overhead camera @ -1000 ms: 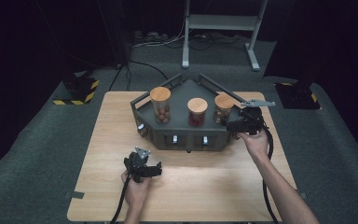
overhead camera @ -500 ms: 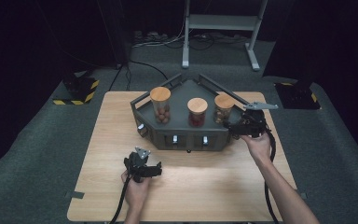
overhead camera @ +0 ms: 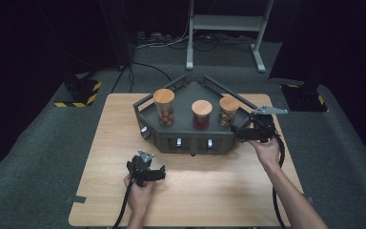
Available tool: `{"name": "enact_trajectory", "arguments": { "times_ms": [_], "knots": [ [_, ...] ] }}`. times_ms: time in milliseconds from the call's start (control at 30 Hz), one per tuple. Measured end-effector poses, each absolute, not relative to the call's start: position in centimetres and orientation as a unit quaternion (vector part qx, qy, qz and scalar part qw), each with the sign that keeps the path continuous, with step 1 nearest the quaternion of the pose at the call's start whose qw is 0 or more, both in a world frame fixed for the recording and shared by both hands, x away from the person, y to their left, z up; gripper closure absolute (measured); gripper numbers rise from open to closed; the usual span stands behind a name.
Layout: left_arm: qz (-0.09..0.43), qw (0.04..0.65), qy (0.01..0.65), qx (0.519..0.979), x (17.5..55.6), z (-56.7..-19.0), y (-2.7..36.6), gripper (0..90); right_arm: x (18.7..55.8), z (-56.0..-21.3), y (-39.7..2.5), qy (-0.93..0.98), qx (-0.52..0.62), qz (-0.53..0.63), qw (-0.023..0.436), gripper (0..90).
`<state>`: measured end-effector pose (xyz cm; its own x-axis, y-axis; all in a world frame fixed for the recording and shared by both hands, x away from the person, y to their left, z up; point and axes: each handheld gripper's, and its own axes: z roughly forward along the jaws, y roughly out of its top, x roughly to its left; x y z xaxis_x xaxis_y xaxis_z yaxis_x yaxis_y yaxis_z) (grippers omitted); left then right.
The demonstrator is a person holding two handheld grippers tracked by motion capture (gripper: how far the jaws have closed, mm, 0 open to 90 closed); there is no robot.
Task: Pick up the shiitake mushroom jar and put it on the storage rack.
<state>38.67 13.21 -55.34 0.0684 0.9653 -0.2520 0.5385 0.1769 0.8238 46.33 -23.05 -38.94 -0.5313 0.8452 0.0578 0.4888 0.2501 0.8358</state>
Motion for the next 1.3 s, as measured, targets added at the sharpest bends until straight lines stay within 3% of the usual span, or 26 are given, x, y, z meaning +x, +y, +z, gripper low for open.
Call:
{"name": "enact_trajectory", "arguments": {
  "times_ms": [1300],
  "knots": [
    [0.248,0.427,0.635,0.594,38.6,-55.3,13.2,2.6,44.2,-39.8,-25.5,0.751,0.441,0.442,0.215,11.7]
  ]
}}
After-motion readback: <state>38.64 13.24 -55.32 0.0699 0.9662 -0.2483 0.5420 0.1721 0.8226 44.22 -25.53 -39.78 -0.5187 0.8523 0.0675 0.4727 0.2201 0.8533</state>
